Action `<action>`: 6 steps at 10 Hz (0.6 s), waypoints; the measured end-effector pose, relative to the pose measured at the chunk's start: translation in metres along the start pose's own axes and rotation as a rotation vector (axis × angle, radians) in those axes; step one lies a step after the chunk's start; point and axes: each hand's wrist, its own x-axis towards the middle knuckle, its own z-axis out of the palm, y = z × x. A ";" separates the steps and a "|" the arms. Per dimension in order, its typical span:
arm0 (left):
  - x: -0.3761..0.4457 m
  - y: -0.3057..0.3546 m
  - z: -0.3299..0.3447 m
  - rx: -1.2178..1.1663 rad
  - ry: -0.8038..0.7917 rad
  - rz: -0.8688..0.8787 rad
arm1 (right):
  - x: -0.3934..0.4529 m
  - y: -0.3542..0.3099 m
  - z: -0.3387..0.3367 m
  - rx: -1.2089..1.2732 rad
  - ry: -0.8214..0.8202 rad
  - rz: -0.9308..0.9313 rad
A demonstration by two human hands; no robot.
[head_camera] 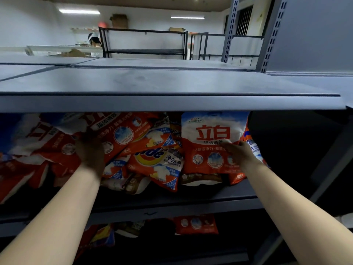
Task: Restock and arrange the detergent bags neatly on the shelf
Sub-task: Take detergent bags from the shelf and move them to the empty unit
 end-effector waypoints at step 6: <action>-0.105 0.070 -0.024 -0.447 -0.015 -0.038 | -0.059 0.016 -0.035 -0.199 0.467 -0.191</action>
